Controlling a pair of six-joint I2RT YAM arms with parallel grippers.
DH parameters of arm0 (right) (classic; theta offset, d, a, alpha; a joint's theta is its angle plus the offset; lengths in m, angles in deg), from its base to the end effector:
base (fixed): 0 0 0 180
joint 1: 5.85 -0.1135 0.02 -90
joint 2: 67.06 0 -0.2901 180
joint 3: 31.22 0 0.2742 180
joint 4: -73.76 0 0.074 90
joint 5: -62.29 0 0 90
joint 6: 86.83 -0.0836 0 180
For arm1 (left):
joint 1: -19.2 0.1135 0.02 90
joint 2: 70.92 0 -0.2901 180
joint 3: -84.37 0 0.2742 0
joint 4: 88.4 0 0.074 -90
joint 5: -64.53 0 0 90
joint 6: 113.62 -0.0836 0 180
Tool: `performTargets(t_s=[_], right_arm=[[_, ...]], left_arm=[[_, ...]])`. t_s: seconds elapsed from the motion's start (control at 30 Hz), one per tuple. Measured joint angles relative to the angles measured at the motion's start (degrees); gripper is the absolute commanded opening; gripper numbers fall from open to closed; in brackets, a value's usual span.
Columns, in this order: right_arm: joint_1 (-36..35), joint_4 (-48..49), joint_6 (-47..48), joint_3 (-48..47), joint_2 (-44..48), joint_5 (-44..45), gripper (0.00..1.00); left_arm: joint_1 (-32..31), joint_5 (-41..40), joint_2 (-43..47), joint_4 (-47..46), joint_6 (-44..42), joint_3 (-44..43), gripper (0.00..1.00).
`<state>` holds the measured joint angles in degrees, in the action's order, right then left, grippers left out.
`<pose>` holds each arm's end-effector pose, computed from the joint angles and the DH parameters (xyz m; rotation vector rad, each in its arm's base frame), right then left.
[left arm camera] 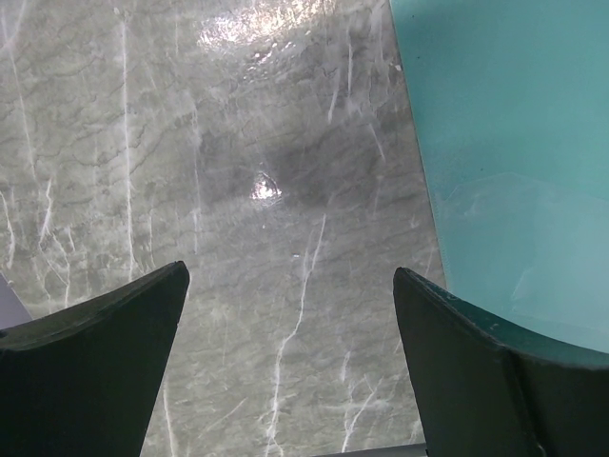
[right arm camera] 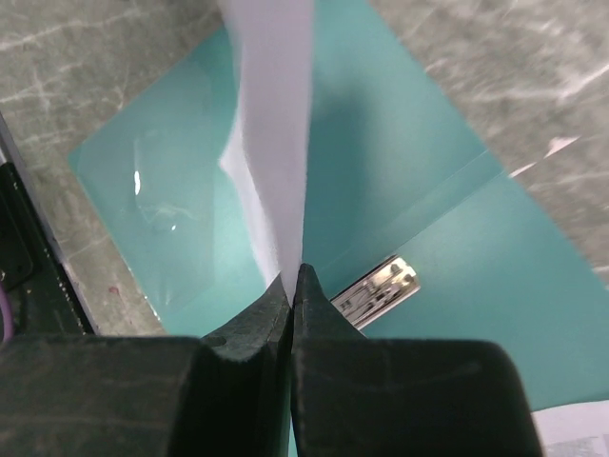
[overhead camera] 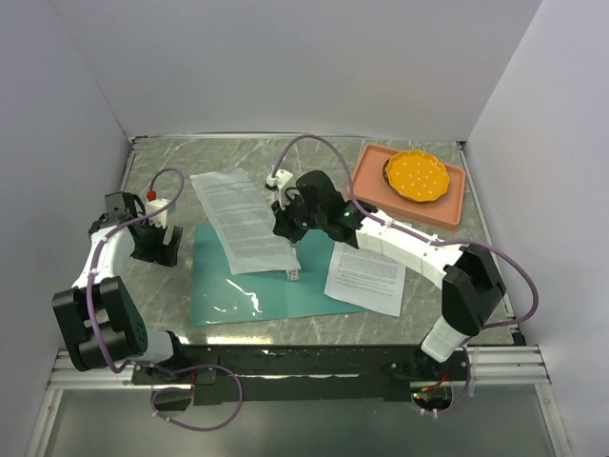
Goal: Put the files into the folder
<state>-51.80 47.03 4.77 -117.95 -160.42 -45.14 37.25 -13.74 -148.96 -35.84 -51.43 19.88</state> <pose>0.2864 0.3321 0.2869 -1.0618 1.9558 0.7660 0.2806 0.0736 0.1906 0.2860 2.6649 -0.0326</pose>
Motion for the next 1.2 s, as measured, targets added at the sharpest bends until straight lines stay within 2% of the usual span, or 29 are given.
performTargets(t_s=[0.43,1.2], right_arm=[[-0.68,-4.66,2.25,-1.55,0.46,1.29,0.0],[-2.62,-5.29,-2.21,-1.73,0.2,-0.35,0.0]], left_arm=[[0.37,0.02,0.44,0.0,0.0,0.0,0.96],[0.42,0.11,0.59,-0.24,0.0,0.0,0.96]])
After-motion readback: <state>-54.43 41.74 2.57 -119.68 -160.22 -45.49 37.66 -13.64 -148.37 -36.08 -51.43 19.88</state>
